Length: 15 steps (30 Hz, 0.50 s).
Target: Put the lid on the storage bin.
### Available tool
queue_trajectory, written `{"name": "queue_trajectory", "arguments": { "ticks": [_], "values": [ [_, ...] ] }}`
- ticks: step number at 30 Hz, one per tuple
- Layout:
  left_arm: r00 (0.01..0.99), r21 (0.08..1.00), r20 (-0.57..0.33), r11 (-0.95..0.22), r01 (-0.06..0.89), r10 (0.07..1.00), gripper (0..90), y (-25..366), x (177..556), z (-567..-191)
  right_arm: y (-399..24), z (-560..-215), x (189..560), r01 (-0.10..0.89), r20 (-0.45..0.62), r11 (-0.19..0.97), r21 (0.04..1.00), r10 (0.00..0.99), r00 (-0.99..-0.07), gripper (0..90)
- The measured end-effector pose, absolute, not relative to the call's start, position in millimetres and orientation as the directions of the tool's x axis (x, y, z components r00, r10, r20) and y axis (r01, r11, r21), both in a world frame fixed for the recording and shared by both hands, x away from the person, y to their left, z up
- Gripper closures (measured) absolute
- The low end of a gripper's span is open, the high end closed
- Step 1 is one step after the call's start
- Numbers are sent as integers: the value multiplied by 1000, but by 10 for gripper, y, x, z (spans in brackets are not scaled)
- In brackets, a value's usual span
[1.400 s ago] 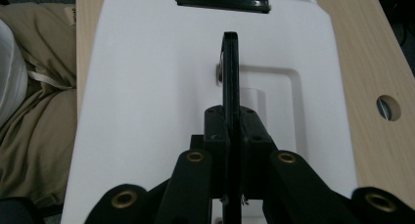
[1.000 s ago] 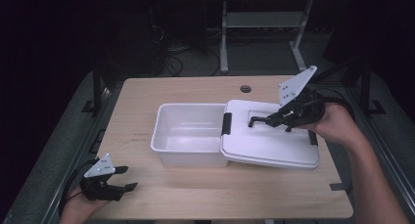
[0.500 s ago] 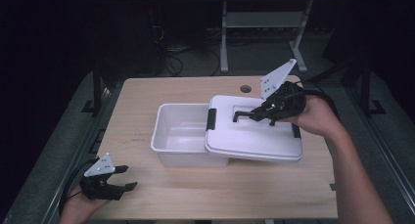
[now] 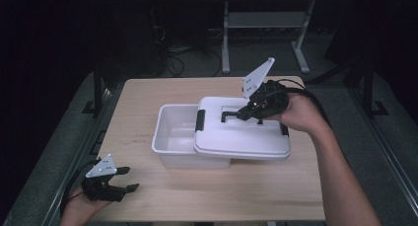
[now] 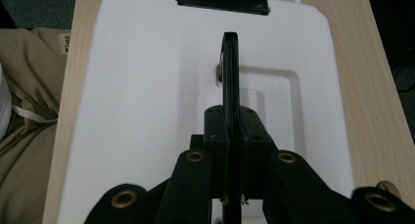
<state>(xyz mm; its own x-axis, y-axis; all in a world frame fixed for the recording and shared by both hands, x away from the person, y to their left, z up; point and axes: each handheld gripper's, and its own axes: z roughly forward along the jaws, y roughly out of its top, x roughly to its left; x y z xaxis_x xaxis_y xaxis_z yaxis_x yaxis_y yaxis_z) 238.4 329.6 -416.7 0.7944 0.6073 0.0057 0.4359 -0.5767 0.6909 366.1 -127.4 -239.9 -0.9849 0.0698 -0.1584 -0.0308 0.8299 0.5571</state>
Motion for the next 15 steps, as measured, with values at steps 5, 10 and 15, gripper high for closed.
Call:
{"name": "queue_trajectory", "arguments": {
  "ticks": [5, 10, 15],
  "values": [
    [797, 687, 5, -582, 435, 603, 318, 3289, 2388, -4177, -1178, -2412, 3710, -44, -160, 832, 553, 54, -986, 841],
    [796, 691, 2, -577, 436, 605, 318, 3303, 2383, -4172, -1080, -2422, 3739, -45, -154, 835, 548, 48, -987, 841],
    [793, 694, 2, -572, 438, 610, 319, 3315, 2369, -4165, -973, -2409, 3759, -50, -150, 831, 554, 40, -988, 841]
  ]
}}
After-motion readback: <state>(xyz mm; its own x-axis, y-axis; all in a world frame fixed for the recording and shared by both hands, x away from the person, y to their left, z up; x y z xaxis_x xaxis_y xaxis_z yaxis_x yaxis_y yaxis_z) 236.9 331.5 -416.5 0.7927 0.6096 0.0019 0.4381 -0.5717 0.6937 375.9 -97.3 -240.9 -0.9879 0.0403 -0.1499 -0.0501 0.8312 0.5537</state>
